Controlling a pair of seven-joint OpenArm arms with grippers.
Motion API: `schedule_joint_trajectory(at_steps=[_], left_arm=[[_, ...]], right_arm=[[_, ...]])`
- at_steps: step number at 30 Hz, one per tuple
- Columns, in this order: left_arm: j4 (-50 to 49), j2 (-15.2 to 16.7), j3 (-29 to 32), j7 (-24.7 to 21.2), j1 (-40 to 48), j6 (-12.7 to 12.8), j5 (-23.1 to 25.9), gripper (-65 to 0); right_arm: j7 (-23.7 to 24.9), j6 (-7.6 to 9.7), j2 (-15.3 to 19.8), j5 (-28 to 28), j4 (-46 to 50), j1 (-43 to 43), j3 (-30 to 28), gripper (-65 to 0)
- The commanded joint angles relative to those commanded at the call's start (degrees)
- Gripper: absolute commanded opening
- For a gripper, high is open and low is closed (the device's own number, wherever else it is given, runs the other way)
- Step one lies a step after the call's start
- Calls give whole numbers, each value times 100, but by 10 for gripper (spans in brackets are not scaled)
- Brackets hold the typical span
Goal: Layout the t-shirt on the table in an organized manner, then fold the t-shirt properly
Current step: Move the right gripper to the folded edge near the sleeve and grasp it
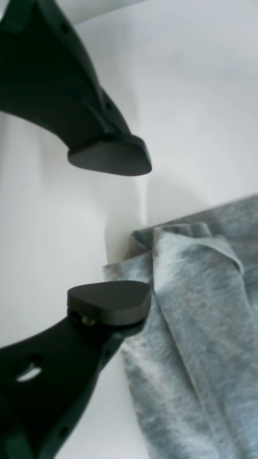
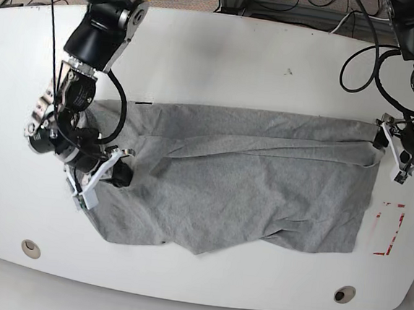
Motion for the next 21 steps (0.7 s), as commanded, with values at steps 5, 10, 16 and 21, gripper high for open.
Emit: schedule_joint_trajectory(at_steps=[5, 10, 16, 21], left_arm=[[0, 0, 0, 0, 0, 0, 0, -218], [0, 0, 0, -9, 0, 0, 0, -218], [18, -9, 9, -18, -35, 0, -9, -218], [325, -62, 35, -18, -26, 0, -9, -218]], right_arm=[[229, 0, 202, 9, -229, 167, -202, -331], [237, 0, 571, 53, 70, 141, -202, -84], [211, 0, 1116, 35, 958, -545, -185, -68], [255, 0, 1486, 9, 1327, -1275, -176, -68]])
